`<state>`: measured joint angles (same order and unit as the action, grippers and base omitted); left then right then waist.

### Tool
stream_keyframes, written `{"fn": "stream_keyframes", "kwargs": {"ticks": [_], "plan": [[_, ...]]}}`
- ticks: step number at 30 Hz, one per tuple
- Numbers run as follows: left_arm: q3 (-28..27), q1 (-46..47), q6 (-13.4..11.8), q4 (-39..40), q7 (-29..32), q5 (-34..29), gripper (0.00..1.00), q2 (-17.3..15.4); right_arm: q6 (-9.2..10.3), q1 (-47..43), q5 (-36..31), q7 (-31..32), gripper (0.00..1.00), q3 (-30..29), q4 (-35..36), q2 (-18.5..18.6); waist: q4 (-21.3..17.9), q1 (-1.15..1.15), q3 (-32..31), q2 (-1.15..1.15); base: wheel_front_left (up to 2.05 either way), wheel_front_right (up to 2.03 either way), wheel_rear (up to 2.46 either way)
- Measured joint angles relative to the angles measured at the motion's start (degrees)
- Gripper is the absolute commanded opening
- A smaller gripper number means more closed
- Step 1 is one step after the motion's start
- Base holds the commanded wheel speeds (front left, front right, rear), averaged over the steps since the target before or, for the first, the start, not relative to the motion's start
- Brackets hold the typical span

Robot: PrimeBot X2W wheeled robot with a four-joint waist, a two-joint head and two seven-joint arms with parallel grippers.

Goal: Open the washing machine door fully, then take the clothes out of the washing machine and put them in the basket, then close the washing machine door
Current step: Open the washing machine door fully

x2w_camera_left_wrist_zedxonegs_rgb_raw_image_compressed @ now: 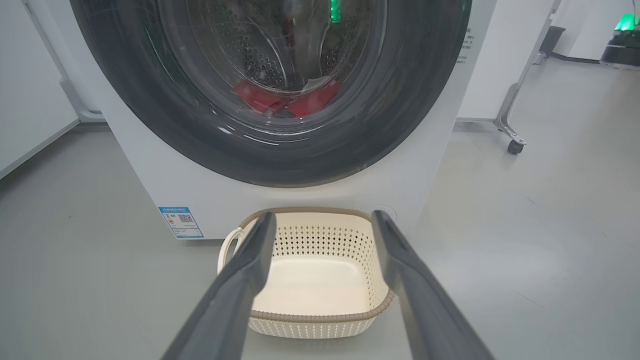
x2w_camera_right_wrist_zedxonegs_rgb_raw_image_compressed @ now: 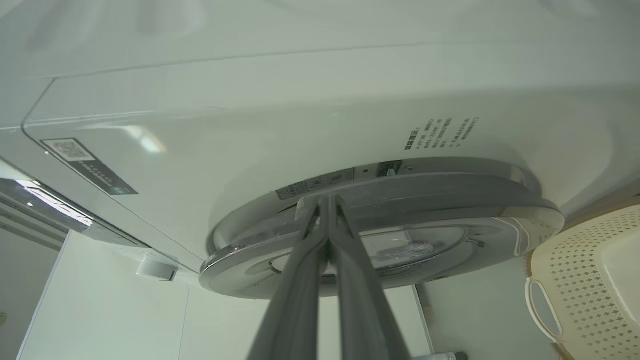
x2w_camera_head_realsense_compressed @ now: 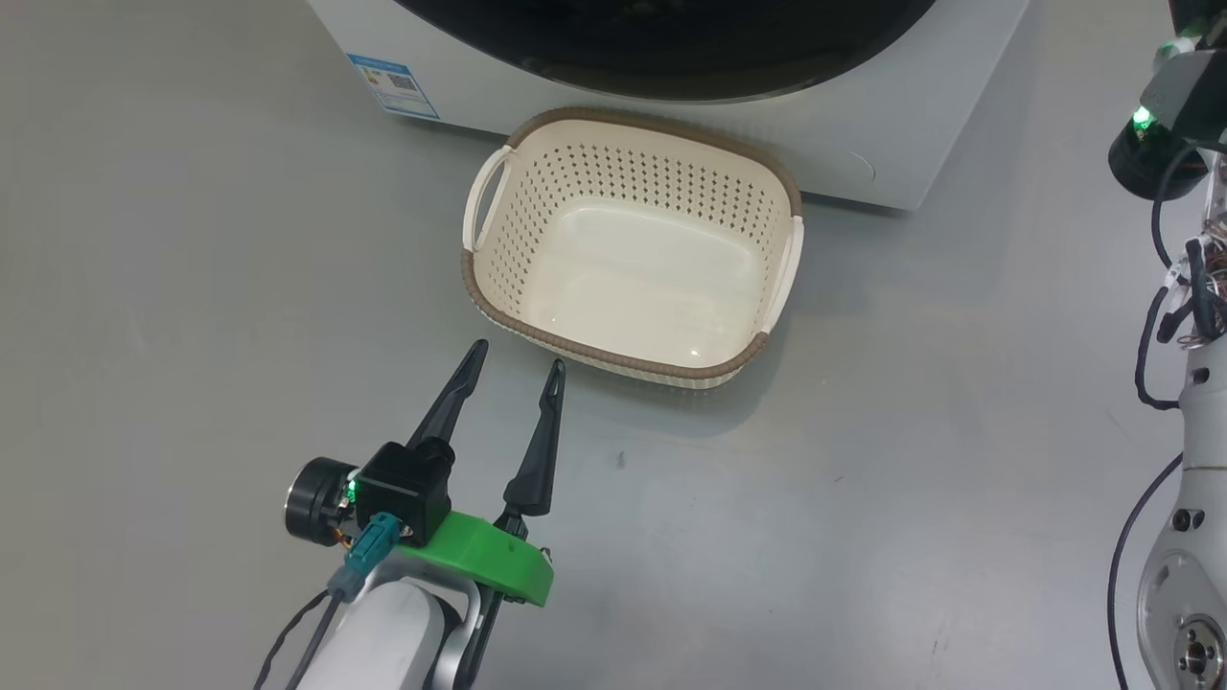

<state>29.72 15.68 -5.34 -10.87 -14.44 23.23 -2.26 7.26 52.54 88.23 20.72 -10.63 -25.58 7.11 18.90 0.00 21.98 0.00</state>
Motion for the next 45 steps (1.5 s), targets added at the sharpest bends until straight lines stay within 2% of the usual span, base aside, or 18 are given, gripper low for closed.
{"fn": "stream_keyframes", "kwargs": {"ticks": [9,23,30,45], "plan": [[0.3,0.0,-0.4,-0.4,0.0,0.5,1.0,0.0,0.0,5.6,1.6,0.7,0.0,-0.9,-6.6,0.2,2.2,0.0,1.5,0.0,0.0,0.0,0.0],[1.9,0.2,-0.6,-0.3,0.0,2.5,1.0,0.1,0.0,13.1,1.3,1.2,0.0,-0.4,-15.8,3.4,5.7,0.0,3.3,0.0,0.0,0.0,0.0],[2.2,0.2,-0.7,0.0,0.0,3.0,1.0,0.1,0.0,16.3,0.9,1.2,0.0,0.1,-19.3,3.7,7.4,0.0,4.2,0.0,0.0,0.0,0.0],[2.1,0.2,-1.0,0.2,0.0,3.0,1.0,0.2,-0.02,20.1,0.9,2.4,0.0,0.3,-25.1,4.9,8.3,0.0,4.8,0.0,0.0,0.0,0.0]]}}
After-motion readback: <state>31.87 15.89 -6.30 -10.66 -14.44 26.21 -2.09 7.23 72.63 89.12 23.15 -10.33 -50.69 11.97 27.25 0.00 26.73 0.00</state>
